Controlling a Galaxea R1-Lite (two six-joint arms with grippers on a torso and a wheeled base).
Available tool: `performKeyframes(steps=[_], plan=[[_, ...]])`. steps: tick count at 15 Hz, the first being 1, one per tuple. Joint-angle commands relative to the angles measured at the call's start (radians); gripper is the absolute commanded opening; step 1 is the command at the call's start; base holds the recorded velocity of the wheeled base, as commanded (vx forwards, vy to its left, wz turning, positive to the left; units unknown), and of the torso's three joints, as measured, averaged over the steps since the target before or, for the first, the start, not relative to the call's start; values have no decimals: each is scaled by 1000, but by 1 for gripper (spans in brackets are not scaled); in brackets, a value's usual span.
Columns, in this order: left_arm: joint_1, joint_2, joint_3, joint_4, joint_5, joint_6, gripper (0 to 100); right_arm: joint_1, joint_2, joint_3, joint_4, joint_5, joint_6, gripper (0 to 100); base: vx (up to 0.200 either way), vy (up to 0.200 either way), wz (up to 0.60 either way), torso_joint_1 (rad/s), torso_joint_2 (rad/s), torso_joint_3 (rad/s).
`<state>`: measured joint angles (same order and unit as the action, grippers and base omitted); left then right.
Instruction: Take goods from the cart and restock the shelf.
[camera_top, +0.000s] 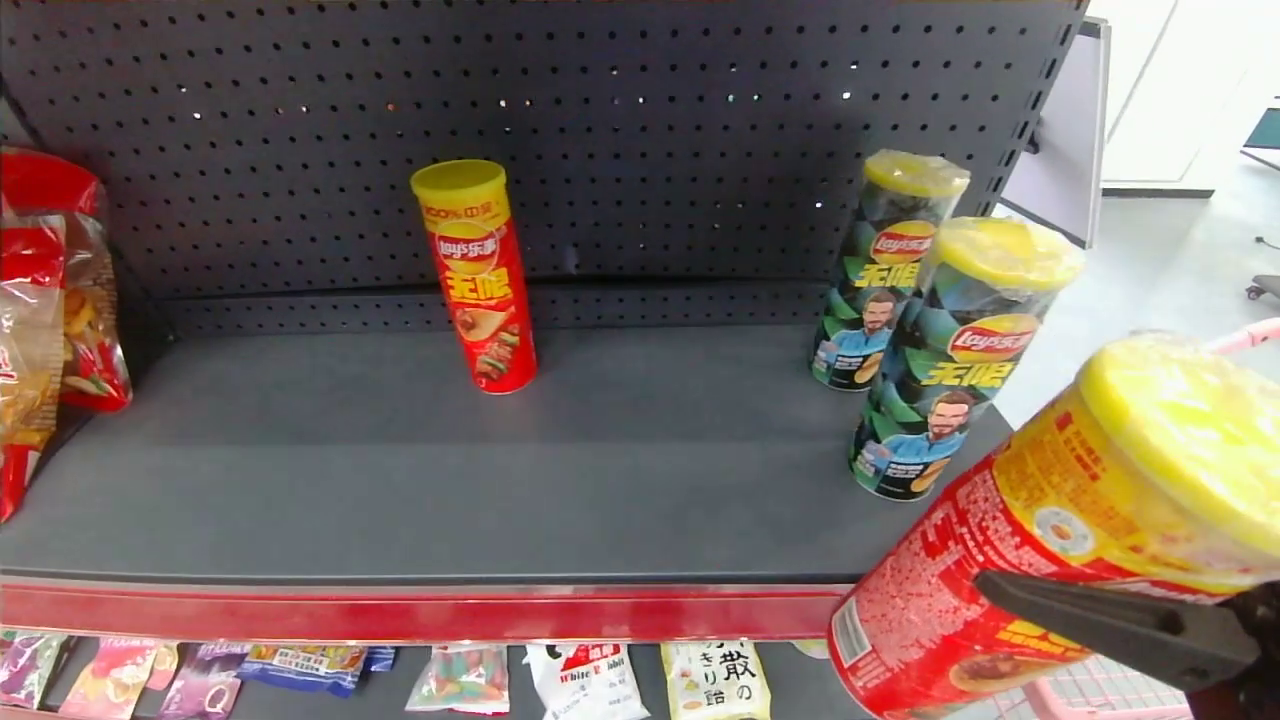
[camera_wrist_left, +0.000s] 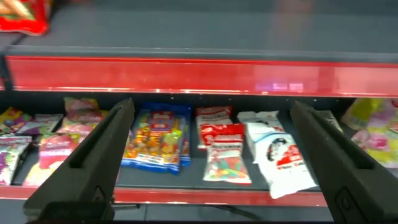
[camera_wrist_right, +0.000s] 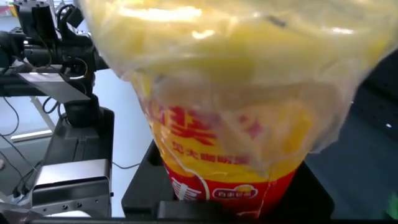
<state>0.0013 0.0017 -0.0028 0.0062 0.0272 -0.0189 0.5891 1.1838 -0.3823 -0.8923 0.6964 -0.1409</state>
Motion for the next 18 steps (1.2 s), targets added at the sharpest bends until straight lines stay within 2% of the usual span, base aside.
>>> performKeyframes(steps=[1,9,18], plan=[[0,1,1,0,0,1,100,8,8,0,0,0,0,0,0,200,0,2,2,2],[0,1,1,0,0,1,100,12,13,8,0,0,0,0,0,200,0,2,3,2],[0,1,1,0,0,2,100,12,-3,25,0,0,-2,0,0,0,0,0,0,0]])
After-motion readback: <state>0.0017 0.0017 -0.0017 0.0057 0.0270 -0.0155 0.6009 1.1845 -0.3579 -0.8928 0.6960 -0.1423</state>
